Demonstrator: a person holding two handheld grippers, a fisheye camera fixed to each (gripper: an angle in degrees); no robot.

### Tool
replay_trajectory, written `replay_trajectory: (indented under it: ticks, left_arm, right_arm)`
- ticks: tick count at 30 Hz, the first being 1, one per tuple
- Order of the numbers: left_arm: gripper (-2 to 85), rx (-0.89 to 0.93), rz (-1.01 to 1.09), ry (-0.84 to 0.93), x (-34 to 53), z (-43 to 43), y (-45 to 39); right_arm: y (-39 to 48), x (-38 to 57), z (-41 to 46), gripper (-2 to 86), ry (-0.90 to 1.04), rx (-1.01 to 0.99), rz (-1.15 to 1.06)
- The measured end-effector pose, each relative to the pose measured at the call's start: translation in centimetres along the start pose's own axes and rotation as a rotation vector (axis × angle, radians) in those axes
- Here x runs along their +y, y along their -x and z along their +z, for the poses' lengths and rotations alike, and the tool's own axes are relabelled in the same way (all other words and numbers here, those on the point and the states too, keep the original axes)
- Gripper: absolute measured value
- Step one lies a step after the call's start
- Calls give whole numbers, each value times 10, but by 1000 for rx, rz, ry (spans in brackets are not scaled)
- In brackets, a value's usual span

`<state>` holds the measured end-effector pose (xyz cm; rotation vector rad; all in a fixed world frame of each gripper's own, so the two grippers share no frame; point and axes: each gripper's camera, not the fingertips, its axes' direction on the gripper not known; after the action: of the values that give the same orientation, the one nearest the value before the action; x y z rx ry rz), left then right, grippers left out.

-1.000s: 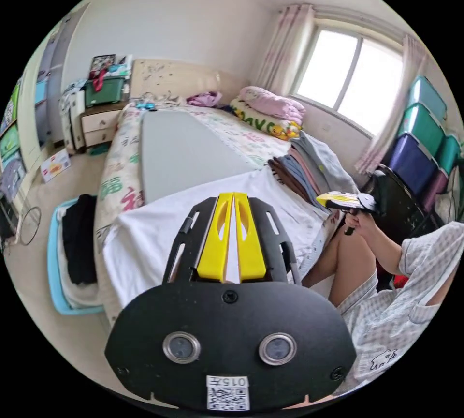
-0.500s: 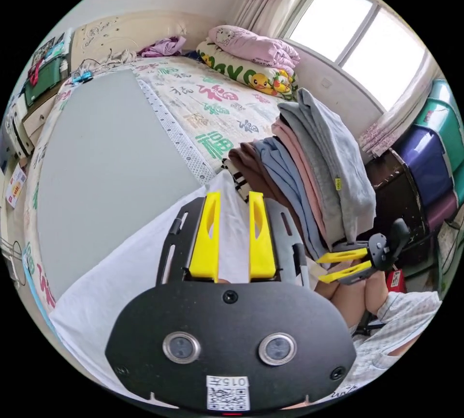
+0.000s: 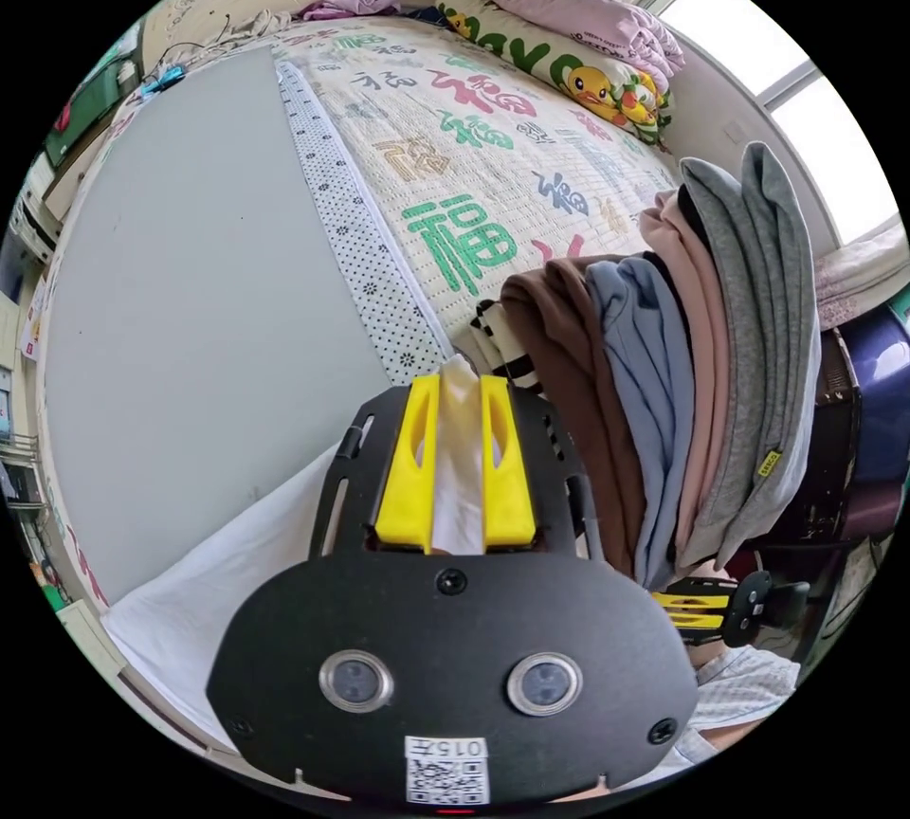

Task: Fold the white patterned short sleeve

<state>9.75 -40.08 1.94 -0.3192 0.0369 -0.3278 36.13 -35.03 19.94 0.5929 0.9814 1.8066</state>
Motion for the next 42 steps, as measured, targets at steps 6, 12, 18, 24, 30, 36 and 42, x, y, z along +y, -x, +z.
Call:
replay_trajectory:
  ticks: [6,12,18,24,30,36,42]
  left_arm:
    - [3,66,-48,-82,10,-19,22]
    - [-2,283,-5,-250,22,-76,41]
    - [-3,549,58,-413,55,-154,72]
    - [-3,578,3,-512,142,-223,181]
    - [-3,587,-167,-549,240,-235,319]
    - [-5,638,-374,-645,320,-214,419]
    - [-5,675,-437,-698,368,-199,468]
  right_arm:
    - [5,20,-42,-7,-114,-47,26]
    - [-24,75,-115,-5,-336,-134,77]
    - [-22,128,-180,-4,-531,-166,-17]
    - [46,100,-156,-4,-447,-434,-355]
    - [125,61,-68,-5,-209,-569,-513]
    - [160,51,-3,-5,-83,-554,-596]
    - [135,51,54,-5,51,-696,-535]
